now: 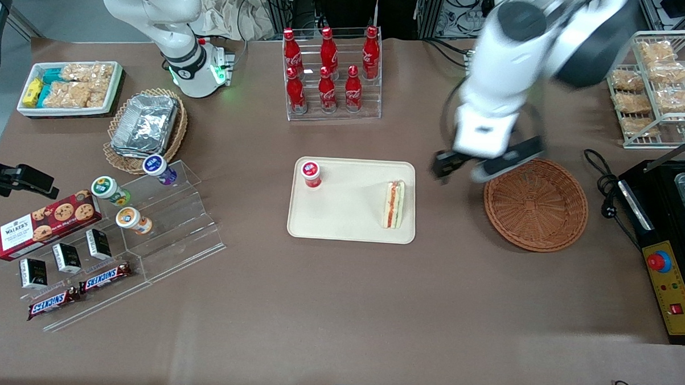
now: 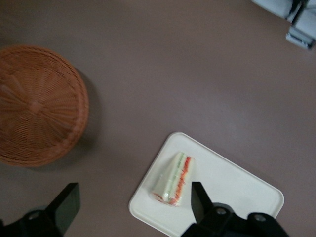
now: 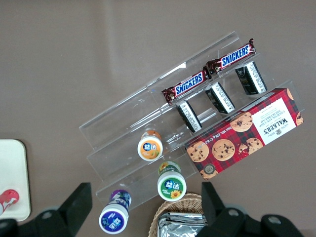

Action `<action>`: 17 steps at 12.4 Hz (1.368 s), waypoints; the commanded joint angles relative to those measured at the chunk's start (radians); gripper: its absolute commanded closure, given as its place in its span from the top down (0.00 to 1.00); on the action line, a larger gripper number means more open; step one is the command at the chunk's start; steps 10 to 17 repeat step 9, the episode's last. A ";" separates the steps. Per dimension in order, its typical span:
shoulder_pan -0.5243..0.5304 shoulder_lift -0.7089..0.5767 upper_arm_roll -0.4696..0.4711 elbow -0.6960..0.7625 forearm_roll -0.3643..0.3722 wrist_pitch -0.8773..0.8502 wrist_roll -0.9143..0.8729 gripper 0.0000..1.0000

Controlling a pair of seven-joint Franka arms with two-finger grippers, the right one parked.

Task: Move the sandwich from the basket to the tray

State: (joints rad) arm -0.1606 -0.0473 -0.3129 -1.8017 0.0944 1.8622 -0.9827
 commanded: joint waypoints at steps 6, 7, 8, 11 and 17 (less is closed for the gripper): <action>0.009 -0.266 0.359 -0.024 -0.085 -0.374 0.889 1.00; 0.016 -0.260 0.360 0.007 -0.085 -0.374 0.900 1.00; 0.022 -0.243 0.360 0.036 -0.085 -0.376 0.898 1.00; 0.036 -0.238 0.362 0.044 -0.087 -0.376 0.895 1.00; 0.036 -0.238 0.362 0.044 -0.087 -0.376 0.895 1.00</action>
